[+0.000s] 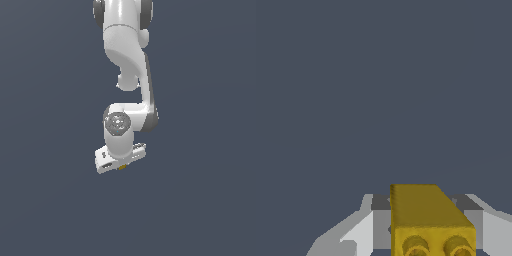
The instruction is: Pick up the object and move it to a goal position.
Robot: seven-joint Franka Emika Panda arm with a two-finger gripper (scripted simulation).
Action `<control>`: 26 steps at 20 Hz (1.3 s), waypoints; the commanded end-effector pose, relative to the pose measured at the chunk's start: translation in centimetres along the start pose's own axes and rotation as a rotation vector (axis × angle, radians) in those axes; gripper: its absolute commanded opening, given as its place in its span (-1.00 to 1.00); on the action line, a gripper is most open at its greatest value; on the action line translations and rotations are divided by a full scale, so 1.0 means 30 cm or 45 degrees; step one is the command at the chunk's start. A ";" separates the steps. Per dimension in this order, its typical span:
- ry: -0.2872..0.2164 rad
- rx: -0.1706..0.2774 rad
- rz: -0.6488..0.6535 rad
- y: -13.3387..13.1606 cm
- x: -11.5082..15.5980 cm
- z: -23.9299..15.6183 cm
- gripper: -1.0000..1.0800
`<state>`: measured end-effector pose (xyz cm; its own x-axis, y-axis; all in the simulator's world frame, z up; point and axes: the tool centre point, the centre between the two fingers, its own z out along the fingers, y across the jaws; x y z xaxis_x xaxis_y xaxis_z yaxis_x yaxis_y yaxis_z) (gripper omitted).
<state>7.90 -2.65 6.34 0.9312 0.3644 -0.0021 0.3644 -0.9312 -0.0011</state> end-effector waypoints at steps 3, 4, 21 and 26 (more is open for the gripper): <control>0.002 -0.001 0.001 0.044 -0.038 -0.129 -1.00; 0.002 -0.001 0.001 0.056 -0.048 -0.163 -1.00; 0.003 0.000 0.000 0.266 -0.228 -0.786 -1.00; 0.003 0.000 0.000 0.325 -0.270 -0.951 -1.00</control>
<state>4.17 -14.10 33.42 0.9315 0.3638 0.0011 0.3638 -0.9315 -0.0002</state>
